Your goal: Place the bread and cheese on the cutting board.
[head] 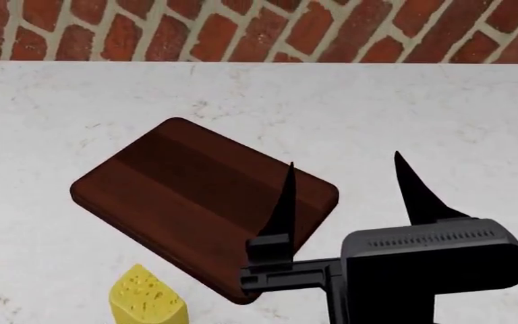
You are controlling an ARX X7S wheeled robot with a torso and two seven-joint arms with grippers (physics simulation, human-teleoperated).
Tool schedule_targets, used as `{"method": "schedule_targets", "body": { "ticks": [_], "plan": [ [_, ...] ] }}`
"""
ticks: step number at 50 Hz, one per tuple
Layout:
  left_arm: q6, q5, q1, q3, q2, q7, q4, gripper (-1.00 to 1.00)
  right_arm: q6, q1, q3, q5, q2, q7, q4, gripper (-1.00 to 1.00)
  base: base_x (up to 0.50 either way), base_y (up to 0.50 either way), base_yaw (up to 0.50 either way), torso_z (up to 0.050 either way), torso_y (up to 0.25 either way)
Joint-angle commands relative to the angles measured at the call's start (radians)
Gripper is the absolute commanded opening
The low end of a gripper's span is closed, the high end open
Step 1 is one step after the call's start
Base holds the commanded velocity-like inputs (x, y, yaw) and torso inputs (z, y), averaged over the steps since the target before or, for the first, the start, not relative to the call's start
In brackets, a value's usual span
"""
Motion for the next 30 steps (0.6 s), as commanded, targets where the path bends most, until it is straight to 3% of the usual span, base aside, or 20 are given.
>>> {"method": "schedule_targets", "body": {
  "ticks": [1, 5, 12, 20, 30],
  "plan": [
    [-0.153, -1.113, -0.100, -0.059, -0.440, -0.591, -0.137, 1.00, -0.003, -0.005, -0.005, 0.006, 0.008, 0.004, -0.003, 1.00, 0.00, 0.00, 0.00, 0.000, 0.000],
    [-0.107, -1.260, -0.027, -0.098, -0.514, -0.607, -0.158, 1.00, -0.006, -0.002, -0.011, 0.010, 0.007, 0.003, 0.007, 1.00, 0.00, 0.00, 0.00, 0.000, 0.000],
    [-0.156, -1.300, 0.066, -0.146, -0.542, -0.595, -0.162, 1.00, -0.004, -0.001, -0.016, 0.010, 0.010, 0.008, 0.007, 1.00, 0.00, 0.00, 0.00, 0.000, 0.000],
    [-0.226, -1.285, 0.150, -0.206, -0.513, -0.570, -0.179, 1.00, -0.016, -0.005, -0.023, 0.014, 0.015, 0.008, 0.015, 1.00, 0.00, 0.00, 0.00, 0.000, 0.000],
    [-0.249, -1.241, 0.182, -0.189, -0.491, -0.565, -0.165, 1.00, -0.021, 0.003, -0.039, 0.017, 0.018, 0.009, 0.038, 1.00, 0.00, 0.00, 0.00, 0.000, 0.000]
  ]
}}
